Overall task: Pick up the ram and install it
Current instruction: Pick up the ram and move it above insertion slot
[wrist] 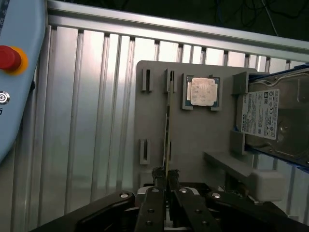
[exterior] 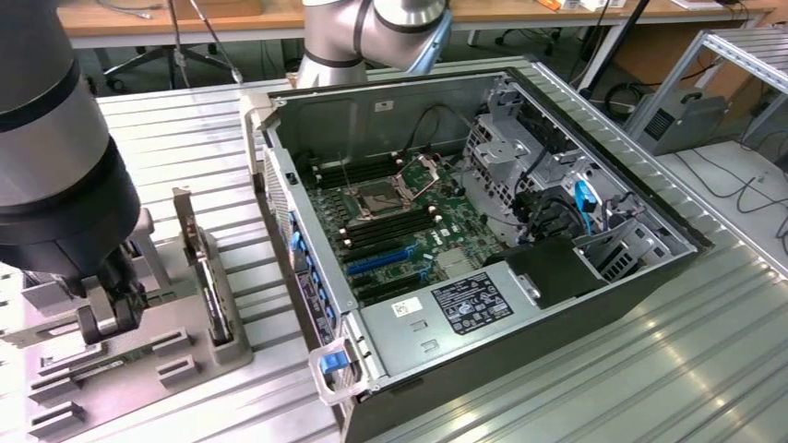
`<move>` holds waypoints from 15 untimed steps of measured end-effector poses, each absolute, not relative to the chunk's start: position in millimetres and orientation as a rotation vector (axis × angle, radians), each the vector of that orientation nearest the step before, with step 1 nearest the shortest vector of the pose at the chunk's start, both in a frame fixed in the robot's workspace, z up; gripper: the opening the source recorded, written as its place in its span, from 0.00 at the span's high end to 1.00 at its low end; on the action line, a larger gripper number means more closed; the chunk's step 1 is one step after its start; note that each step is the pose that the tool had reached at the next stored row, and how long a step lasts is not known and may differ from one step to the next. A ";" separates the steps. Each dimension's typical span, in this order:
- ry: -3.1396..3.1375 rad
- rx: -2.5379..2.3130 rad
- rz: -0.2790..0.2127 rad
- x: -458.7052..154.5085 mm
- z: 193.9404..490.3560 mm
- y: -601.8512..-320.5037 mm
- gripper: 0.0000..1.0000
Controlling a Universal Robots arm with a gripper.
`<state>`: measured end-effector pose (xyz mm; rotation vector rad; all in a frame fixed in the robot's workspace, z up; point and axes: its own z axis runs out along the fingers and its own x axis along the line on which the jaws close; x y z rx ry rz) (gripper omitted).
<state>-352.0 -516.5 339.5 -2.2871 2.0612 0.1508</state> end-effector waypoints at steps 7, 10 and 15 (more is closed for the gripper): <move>2.071 -2.307 0.131 -342.4 349.9 -516.4 0.86; 2.083 -2.325 0.113 -338.7 353.2 -516.4 0.86; 2.082 -2.325 0.113 -321.2 367.7 -516.6 0.86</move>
